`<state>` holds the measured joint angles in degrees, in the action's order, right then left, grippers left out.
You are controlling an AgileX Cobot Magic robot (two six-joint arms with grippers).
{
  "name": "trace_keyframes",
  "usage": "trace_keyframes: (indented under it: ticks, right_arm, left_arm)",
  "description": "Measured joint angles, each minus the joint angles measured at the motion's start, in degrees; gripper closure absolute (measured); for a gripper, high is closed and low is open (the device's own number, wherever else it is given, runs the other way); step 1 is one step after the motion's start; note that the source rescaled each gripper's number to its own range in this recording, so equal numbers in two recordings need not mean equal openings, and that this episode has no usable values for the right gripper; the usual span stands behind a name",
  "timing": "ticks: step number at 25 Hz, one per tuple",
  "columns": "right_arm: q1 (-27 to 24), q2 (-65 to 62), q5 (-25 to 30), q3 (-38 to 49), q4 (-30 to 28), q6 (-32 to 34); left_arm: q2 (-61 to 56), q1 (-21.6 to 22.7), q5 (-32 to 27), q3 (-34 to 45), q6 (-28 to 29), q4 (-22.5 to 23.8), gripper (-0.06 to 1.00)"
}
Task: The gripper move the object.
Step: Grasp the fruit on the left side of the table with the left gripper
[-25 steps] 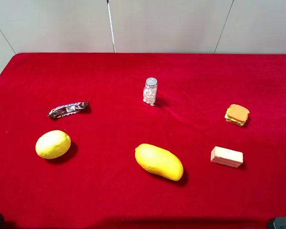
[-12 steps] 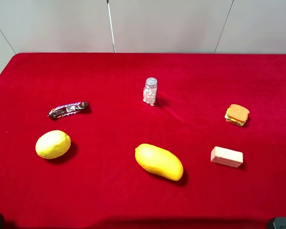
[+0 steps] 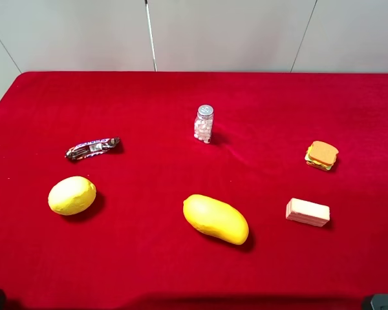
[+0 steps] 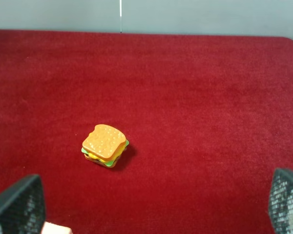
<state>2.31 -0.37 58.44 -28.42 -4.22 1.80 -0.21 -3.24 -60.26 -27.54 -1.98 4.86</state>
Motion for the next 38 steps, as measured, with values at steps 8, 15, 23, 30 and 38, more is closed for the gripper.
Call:
trace_keyframes:
  ticks: [8,15,23,30,38]
  right_arm:
    - [0.0,0.0,0.0,0.0,0.0,0.0]
    - [0.0,0.0,0.01,0.0,0.0,0.0]
    - [0.0,0.0,0.01,0.0,0.0,0.0]
    - [0.0,0.0,0.01,0.0,0.0,0.0]
    - [0.0,0.0,-0.01,0.0,0.0,0.0]
  left_arm:
    - [0.0,0.0,0.0,0.0,0.0,0.0,-0.06]
    - [0.0,0.0,0.0,0.0,0.0,0.0,-0.06]
    - [0.98,0.0,0.0,-0.12,-0.49,-0.19,-0.05]
    - [11.64,0.0,0.67,-0.98,-7.38,-0.24,-0.05]
    - [26.27,0.0,8.04,-1.37,-16.73,-2.5,-0.05]
